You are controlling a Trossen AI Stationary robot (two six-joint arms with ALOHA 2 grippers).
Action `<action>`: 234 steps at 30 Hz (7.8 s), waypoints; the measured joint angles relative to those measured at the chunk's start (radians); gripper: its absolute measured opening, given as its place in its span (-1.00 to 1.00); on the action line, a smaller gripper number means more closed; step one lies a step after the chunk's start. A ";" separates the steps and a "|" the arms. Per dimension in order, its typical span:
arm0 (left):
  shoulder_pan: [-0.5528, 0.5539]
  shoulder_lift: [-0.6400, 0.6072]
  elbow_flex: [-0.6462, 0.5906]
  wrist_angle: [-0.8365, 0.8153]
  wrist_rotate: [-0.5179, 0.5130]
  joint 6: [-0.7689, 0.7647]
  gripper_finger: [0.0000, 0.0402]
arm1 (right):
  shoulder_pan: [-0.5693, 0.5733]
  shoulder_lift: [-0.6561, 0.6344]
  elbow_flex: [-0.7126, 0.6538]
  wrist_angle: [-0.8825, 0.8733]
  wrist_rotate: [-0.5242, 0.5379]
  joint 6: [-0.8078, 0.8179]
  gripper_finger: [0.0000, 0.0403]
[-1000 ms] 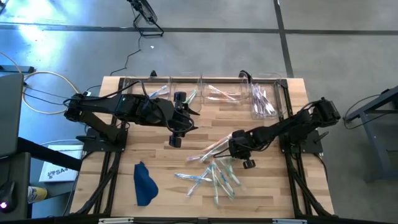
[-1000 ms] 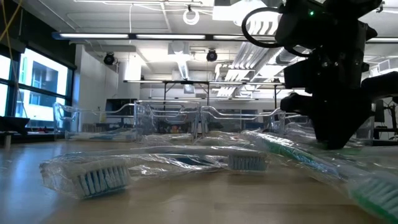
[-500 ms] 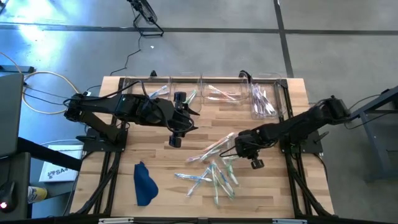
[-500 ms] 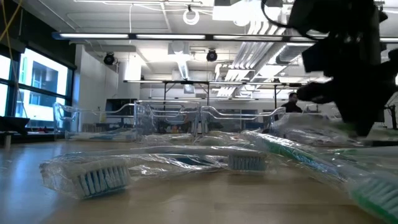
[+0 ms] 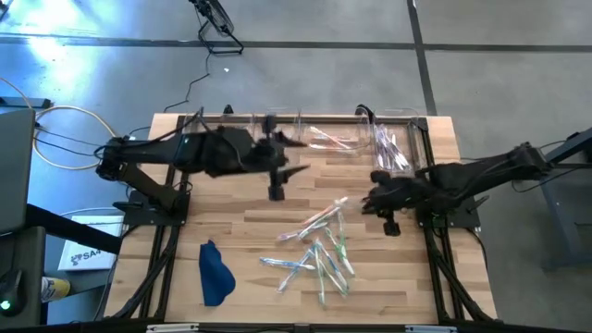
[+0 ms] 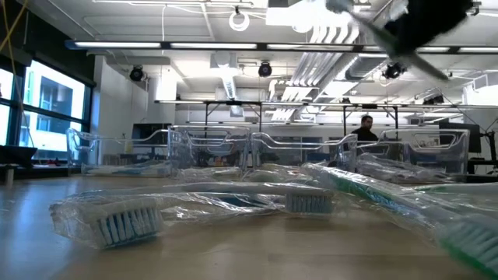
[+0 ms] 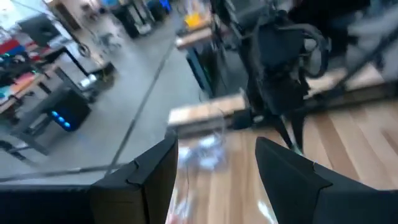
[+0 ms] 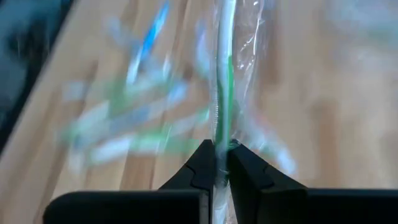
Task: Pick & Place Toothbrushes
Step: Put the green toothbrush into the middle left transparent bin, then put the orange toothbrush into the middle right transparent bin
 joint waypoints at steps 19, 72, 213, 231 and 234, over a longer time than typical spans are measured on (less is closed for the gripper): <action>0.154 0.133 0.000 0.425 0.503 -0.025 0.04 | 0.000 -0.068 0.093 0.603 0.322 -0.192 -0.90; 0.154 0.246 0.000 0.576 0.508 -0.159 -0.66 | 0.000 -0.011 0.092 0.697 0.394 -0.221 -0.90; 0.802 0.539 -0.124 -0.286 0.621 -0.520 -0.92 | 0.000 -0.045 0.092 0.218 0.190 0.239 -0.14; 0.793 0.539 -0.124 -0.291 0.576 -0.525 -0.42 | 0.000 -0.045 0.092 0.218 0.190 0.239 -0.14; 0.793 0.539 -0.124 -0.291 0.574 -0.525 -0.42 | 0.000 -0.045 0.092 0.218 0.190 0.239 -0.14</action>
